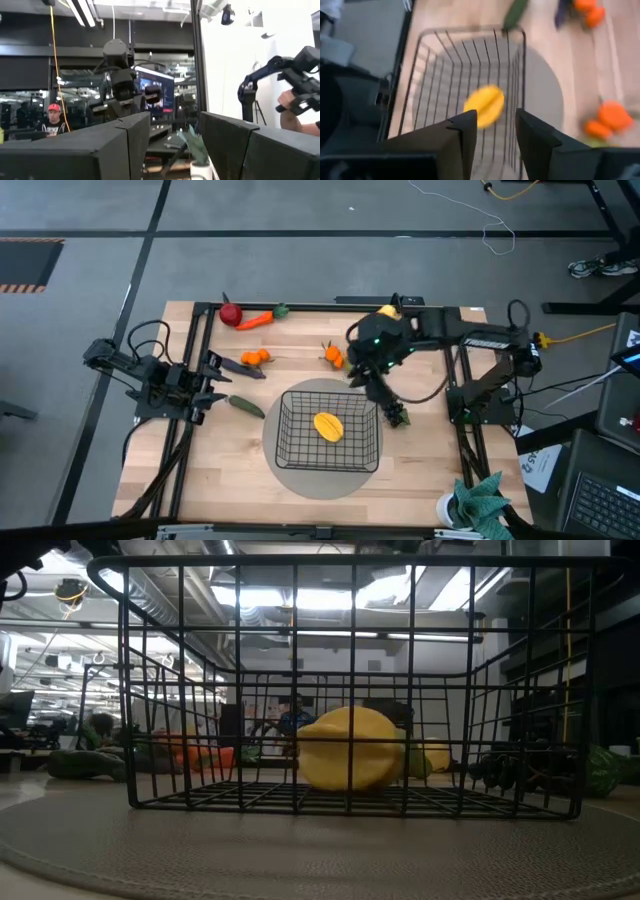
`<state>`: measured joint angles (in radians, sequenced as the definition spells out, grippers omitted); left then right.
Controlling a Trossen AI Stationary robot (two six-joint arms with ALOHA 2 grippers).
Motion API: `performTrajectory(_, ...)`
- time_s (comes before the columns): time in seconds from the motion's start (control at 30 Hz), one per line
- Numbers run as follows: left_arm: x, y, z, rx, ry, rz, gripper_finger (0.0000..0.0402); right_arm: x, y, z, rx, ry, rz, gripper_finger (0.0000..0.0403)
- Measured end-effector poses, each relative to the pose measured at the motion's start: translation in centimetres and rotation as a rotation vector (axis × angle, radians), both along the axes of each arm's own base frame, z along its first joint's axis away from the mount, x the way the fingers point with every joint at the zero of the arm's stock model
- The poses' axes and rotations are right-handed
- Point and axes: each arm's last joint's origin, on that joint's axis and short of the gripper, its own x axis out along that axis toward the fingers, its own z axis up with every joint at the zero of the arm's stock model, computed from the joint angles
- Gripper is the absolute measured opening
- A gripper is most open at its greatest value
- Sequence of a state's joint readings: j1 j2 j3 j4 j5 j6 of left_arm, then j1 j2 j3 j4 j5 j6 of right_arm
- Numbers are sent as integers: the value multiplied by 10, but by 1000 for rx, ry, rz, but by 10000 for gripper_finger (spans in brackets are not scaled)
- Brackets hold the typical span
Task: Build produce basket
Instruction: Put the black grapes into the wire basket
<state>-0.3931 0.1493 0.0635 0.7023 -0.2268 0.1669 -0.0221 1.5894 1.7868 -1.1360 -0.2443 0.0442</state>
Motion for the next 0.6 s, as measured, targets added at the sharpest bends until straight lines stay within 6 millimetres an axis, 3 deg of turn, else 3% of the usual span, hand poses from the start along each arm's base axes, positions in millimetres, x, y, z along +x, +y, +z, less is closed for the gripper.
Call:
performTrajectory(0.13,-1,0,1,-6,-13,0,163,-26,-2,20,-66,133,-52,122)
performTrajectory(0.27,-1,0,1,-5,-13,0,163,-48,-6,25,-170,200,-187,122)
performTrajectory(0.4,-1,0,1,-5,-14,1,163,-71,-9,18,-211,307,-337,122)
performTrajectory(0.6,-1,0,1,-6,-12,4,163,-102,-6,-6,-130,381,-468,122)
